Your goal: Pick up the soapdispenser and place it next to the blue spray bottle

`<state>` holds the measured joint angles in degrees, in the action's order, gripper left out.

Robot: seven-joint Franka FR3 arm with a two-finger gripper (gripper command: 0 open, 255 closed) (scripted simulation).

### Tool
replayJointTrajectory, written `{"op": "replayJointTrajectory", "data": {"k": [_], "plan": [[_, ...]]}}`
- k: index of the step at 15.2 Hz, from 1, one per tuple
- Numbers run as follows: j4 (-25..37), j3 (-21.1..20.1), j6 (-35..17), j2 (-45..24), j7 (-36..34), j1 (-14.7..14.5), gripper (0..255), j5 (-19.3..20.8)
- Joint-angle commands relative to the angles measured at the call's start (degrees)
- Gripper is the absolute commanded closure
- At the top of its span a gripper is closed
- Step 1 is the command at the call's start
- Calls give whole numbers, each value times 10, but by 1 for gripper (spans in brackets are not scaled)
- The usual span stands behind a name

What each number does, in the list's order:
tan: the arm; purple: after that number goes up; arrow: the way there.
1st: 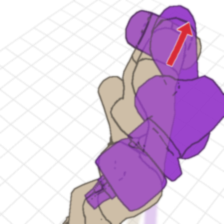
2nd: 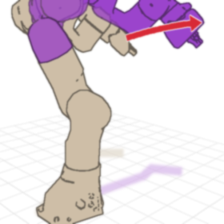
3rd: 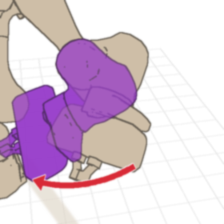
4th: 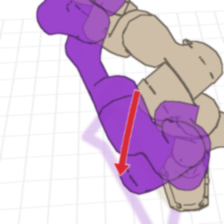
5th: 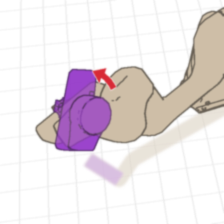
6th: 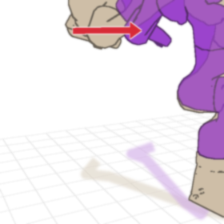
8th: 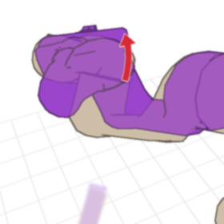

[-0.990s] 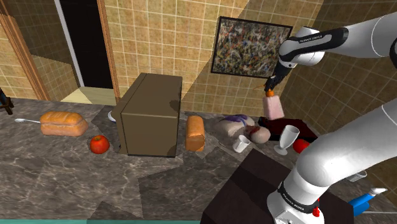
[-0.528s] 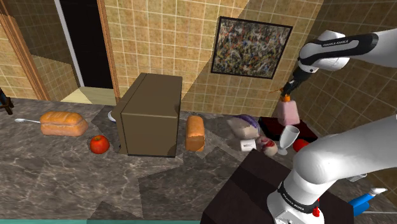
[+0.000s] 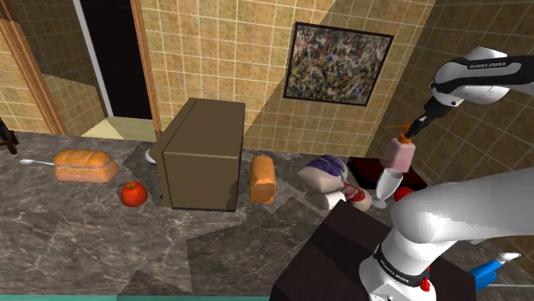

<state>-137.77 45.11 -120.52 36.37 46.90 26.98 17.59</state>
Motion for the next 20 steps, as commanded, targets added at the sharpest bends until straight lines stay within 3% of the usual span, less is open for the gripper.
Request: {"op": "replayJointTrajectory", "data": {"k": [1,11,16,20], "plan": [[1,13,16,17,24,17,255,12],[60,115,69,40,156,56,255,48],[113,180,94,35,224,50,255,59],[168,242,114,27,279,29,255,64]]}}
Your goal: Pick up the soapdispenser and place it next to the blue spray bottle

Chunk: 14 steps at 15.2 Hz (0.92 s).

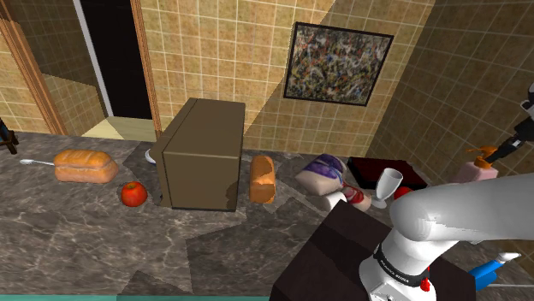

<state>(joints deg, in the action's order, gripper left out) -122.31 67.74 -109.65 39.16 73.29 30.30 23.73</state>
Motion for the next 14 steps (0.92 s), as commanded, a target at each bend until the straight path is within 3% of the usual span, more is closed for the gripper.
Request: {"op": "replayJointTrajectory", "data": {"k": [1,14], "plan": [[8,20,-1,-1,16,-5,255,5],[-58,92,-93,-5,20,-30,255,33]]}}
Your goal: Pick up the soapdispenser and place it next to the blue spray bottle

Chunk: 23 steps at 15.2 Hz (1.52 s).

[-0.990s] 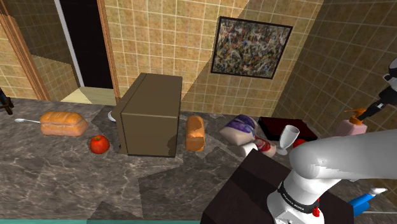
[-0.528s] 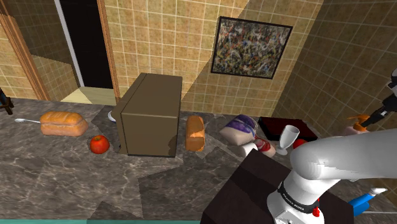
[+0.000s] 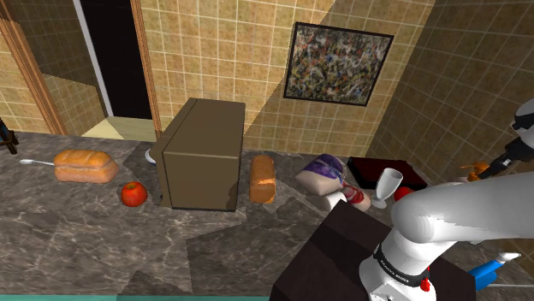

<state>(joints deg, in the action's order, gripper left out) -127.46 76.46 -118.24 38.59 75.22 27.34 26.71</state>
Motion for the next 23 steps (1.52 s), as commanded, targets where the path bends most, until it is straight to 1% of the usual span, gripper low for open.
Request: {"op": "replayJointTrajectory", "data": {"k": [1,7,12,23], "plan": [[-10,11,-14,0,1,-3,255,5],[-33,56,-57,-5,2,-26,255,19],[-48,98,-93,-8,3,-52,255,33],[-69,206,-169,-7,-3,-126,255,71]]}}
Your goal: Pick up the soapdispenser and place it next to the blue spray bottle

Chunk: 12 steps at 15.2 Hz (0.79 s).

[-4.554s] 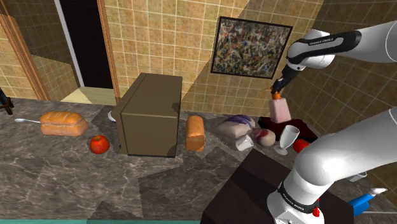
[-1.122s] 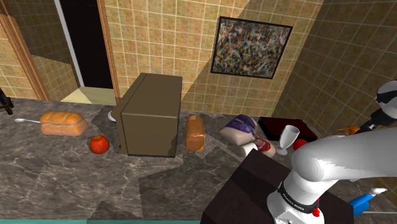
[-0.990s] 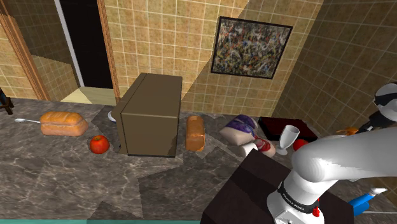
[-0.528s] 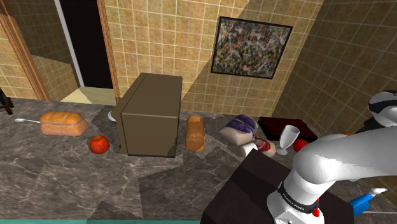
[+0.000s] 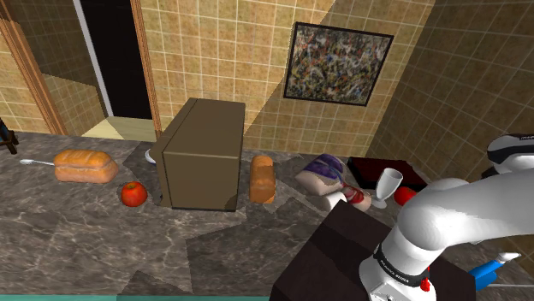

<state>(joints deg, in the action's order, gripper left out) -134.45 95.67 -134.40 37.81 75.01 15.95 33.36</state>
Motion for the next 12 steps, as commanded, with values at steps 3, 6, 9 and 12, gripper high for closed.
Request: {"op": "replayJointTrajectory", "data": {"k": [3,6,9,12], "plan": [[-2,46,-27,4,-5,-35,255,18],[-3,79,-46,9,-9,-59,255,32],[-3,111,-64,16,-15,-83,255,47],[-2,144,-81,24,-21,-108,255,64]]}}
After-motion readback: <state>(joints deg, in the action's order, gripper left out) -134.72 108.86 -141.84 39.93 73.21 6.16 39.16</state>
